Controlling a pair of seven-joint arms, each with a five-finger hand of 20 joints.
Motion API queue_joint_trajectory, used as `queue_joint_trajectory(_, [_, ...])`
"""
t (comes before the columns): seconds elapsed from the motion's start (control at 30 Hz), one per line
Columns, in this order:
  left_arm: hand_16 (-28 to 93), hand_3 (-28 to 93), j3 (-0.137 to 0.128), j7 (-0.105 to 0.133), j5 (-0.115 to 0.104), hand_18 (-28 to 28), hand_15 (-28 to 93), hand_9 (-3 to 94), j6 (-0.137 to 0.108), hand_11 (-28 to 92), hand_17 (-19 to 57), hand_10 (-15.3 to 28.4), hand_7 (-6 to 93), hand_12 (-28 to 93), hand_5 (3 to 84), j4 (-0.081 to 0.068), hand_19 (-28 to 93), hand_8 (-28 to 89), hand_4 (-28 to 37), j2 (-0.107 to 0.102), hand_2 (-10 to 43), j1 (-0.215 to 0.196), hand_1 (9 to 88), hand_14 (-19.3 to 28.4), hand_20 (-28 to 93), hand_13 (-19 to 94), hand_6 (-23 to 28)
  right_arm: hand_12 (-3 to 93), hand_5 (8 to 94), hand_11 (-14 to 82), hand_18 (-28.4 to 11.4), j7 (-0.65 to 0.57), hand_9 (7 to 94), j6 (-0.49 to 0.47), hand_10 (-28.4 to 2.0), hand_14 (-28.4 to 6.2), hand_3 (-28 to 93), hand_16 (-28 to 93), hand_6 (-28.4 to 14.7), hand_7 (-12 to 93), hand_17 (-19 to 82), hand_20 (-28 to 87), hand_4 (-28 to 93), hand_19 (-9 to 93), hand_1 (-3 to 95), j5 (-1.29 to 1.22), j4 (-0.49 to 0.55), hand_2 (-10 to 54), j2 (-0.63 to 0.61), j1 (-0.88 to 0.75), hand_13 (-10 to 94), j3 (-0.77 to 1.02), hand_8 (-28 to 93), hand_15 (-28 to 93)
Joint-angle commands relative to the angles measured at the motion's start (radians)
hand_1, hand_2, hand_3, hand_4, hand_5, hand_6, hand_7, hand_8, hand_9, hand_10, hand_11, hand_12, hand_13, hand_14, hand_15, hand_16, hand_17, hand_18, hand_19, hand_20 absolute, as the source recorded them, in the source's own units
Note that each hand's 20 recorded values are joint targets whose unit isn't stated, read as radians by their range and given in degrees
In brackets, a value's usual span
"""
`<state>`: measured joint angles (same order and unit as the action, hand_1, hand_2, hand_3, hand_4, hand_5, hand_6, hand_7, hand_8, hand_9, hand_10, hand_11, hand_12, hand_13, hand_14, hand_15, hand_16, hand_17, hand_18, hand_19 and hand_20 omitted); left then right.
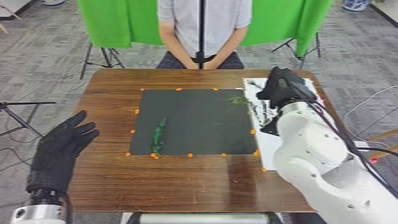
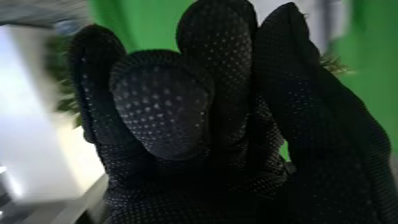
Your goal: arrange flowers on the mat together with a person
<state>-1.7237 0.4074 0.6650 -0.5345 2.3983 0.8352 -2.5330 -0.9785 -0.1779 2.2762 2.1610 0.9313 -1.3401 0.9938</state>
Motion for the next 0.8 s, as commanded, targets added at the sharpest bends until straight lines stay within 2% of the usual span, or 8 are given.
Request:
queue_joint_trajectory(0.03, [-13,80,0.01,-0.072,0.03,21.1,56,35.4,0.021,31,-9.0,21.0,14.5,8,39.2,-0.003,53,-10,-28.3,0.018,7.1,0.036,22.9,26.9,6,23,10.1,16.9,91.4,37.6,-14.2,0.038,93.7,-0.059,-10.1,-3.6,56,19,0.0,15,63,-21,-25,93,57.7,0.009,-0.129,-9.5,0.191,0.078,94,-0.16,6,57])
queue_joint_trajectory(0.1, [-13,80,0.011,-0.085,0.037,21.1,56,35.4,0.029,31,-9.0,20.9,14.6,8,39.1,-0.007,53,-10,-28.3,0.019,7.1,0.049,22.9,26.9,6,23,10.1,16.9,91.4,37.7,-14.2,0.038,93.7,-0.073,-10.1,-3.7,57,19,0.0,15,63,-20,-25,93,57.2,-0.004,-0.164,-9.5,0.218,0.091,94,-0.187,6,57])
queue_joint_trajectory(0.17, [-13,80,0.012,-0.096,0.039,21.1,56,35.5,0.03,31,-9.0,20.9,14.6,8,39.1,-0.008,53,-10,-28.3,0.023,7.1,0.058,22.9,26.9,6,23,10.1,16.9,91.4,37.8,-14.2,0.058,93.7,-0.044,-10.1,-3.6,57,19,0.1,15,63,-20,-25,93,56.6,0.031,-0.209,-9.5,0.238,0.104,94,-0.227,6,57])
queue_joint_trajectory(0.3, [-13,80,0.017,-0.114,0.047,21.1,56,35.4,0.042,31,-9.0,20.9,14.5,8,39.1,-0.015,53,-10,-28.3,0.018,7.1,0.086,22.9,26.9,6,23,10.1,16.2,92.4,40.2,-13.7,0.068,93.7,-0.038,-9.9,-3.8,57,17,0.4,16,62,-25,-24,93,55.0,0.046,-0.272,-9.5,0.277,0.133,94,-0.275,6,60])
queue_joint_trajectory(0.37, [-13,79,0.02,-0.115,0.044,21.1,56,35.4,0.038,31,-9.0,20.9,14.6,8,39.1,-0.016,53,-10,-28.3,0.013,7.1,0.093,23.0,26.9,6,23,10.1,16.2,92.6,40.8,-13.8,0.071,93.7,-0.06,-10.0,-4.0,57,17,0.5,16,62,-25,-24,93,54.4,0.058,-0.312,-9.5,0.304,0.15,94,-0.293,6,61])
queue_joint_trajectory(0.53, [-13,80,0.039,-0.143,0.057,21.1,56,35.4,0.057,31,-9.0,21.0,14.6,8,39.1,-0.029,53,-10,-28.3,0.012,7.1,0.141,23.0,26.9,6,23,10.1,15.8,93.3,42.1,-13.9,0.057,93.7,-0.096,-10.1,-4.2,59,17,0.6,17,62,-25,-24,93,52.8,0.061,-0.368,-9.5,0.336,0.171,94,-0.318,5,61])
queue_joint_trajectory(0.77, [-13,80,0.047,-0.17,0.069,21.1,56,35.4,0.075,31,-9.1,21.0,14.6,8,39.1,-0.037,53,-10,-28.3,0.014,7.1,0.164,22.9,26.9,6,23,10.1,14.9,93.7,43.7,-15.2,0.009,93.7,-0.161,-10.3,-4.5,61,16,0.8,18,60,-22,-24,93,50.7,0.03,-0.413,-8.5,0.359,0.2,94,-0.346,4,63])
queue_joint_trajectory(0.8, [-13,80,0.049,-0.168,0.068,21.1,56,35.4,0.077,31,-9.1,21.0,14.6,8,39.1,-0.038,53,-10,-28.3,0.013,7.1,0.164,22.9,26.9,6,23,10.1,14.8,93.7,43.8,-15.3,0.002,93.7,-0.171,-10.3,-4.5,61,16,0.9,18,60,-21,-24,93,50.4,0.028,-0.418,-8.0,0.362,0.203,94,-0.352,4,63])
